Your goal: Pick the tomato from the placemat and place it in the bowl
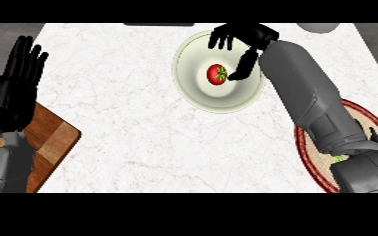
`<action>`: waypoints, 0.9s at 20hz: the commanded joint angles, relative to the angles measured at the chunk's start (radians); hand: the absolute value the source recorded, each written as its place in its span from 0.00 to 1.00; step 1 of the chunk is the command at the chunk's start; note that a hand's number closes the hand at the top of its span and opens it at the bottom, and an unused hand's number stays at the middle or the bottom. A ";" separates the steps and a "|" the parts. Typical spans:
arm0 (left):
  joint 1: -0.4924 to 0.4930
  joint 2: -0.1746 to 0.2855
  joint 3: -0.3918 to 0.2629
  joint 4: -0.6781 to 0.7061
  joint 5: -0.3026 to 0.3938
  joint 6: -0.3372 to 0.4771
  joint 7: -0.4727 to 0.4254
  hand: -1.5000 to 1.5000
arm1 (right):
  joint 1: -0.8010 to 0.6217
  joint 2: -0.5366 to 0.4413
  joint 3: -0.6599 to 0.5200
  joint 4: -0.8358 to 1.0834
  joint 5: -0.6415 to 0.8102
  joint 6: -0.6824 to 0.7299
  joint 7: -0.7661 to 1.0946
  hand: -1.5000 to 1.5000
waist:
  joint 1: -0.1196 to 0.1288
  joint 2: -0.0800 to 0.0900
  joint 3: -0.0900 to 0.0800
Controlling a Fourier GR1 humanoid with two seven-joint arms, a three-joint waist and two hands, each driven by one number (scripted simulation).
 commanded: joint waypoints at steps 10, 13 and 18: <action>-0.010 -0.014 -0.013 0.002 -0.013 0.001 -0.025 0.50 | 0.034 0.015 -0.282 0.017 -0.262 -0.112 -0.074 0.00 | 0.013 0.007 0.001; -0.036 -0.012 -0.013 0.023 -0.020 0.013 -0.014 0.50 | -0.035 -0.086 -0.362 0.055 -0.322 -0.076 -0.023 0.00 | 0.029 0.017 0.001; -0.062 -0.011 -0.013 0.058 -0.003 -0.017 -0.040 0.50 | -0.005 -0.203 -0.429 0.112 -0.374 -0.034 -0.038 0.00 | 0.036 0.027 0.002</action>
